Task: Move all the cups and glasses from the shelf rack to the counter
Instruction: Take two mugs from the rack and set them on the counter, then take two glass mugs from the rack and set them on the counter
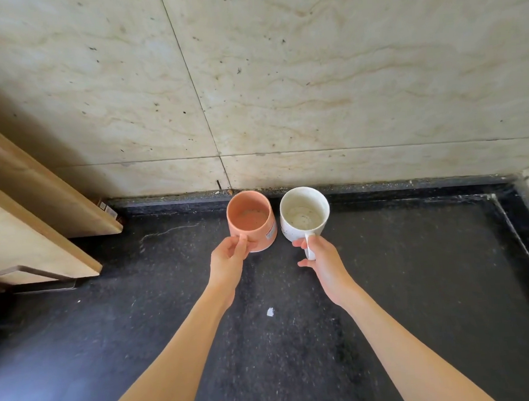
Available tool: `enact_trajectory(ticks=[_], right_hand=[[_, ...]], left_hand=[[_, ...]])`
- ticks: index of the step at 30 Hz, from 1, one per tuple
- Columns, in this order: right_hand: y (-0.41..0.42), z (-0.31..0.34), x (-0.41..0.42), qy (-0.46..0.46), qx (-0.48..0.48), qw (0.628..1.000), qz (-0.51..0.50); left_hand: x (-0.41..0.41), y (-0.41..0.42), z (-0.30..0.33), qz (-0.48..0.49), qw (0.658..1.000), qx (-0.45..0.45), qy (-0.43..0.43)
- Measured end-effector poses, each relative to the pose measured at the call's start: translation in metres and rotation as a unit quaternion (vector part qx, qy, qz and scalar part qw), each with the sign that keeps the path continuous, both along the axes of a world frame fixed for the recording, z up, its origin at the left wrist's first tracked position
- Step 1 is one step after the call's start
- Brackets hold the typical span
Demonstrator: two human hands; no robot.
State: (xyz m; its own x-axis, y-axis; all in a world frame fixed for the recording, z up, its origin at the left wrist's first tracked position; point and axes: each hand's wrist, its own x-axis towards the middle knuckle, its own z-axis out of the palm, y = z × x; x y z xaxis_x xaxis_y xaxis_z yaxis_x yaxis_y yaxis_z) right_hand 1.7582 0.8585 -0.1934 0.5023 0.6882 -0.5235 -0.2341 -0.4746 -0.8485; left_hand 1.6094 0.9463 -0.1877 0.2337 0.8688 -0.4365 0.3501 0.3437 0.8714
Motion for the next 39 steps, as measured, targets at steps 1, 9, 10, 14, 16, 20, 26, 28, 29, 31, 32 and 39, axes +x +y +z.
enact_trajectory(ticks=[1,9,10,14,16,20,26,28,29,31,32,39], right_hand=[[0.001,-0.001,0.0,-0.011,-0.011,1.0,0.003],[-0.006,0.012,-0.009,-0.15,-0.081,0.985,0.022],[-0.01,0.016,-0.013,-0.174,-0.09,0.98,0.024],[-0.035,0.045,-0.035,-0.239,-0.065,0.968,0.038],[-0.048,0.064,-0.052,-0.284,-0.038,0.955,0.082],[-0.069,0.109,-0.107,-0.409,0.037,0.889,0.202],[-0.087,0.166,-0.226,-0.506,0.142,0.772,0.357],[-0.1,0.181,-0.274,-0.505,0.179,0.743,0.403],[-0.108,0.187,-0.3,-0.501,0.199,0.728,0.424],[-0.129,0.196,-0.353,-0.49,0.24,0.697,0.465],[-0.142,0.199,-0.381,-0.484,0.26,0.681,0.483],[-0.278,0.208,-0.561,-0.423,0.368,0.566,0.604]], left_hand=[[0.001,0.0,-0.001,0.003,1.0,0.003,0.005],[0.0,-0.008,0.016,0.02,0.998,-0.033,0.051],[-0.007,-0.013,0.02,0.004,0.998,-0.032,0.06],[-0.055,-0.047,0.039,-0.071,0.989,0.055,0.119],[-0.083,-0.065,0.053,-0.08,0.983,0.092,0.14],[-0.153,-0.103,0.091,-0.084,0.96,0.182,0.197],[-0.269,-0.164,0.152,0.006,0.909,0.297,0.292],[-0.314,-0.197,0.165,0.042,0.895,0.308,0.319],[-0.338,-0.216,0.17,0.065,0.889,0.307,0.333],[-0.388,-0.261,0.177,0.116,0.876,0.3,0.359],[-0.413,-0.287,0.179,0.14,0.869,0.294,0.373],[-0.564,-0.492,0.197,0.307,0.81,0.204,0.456]])
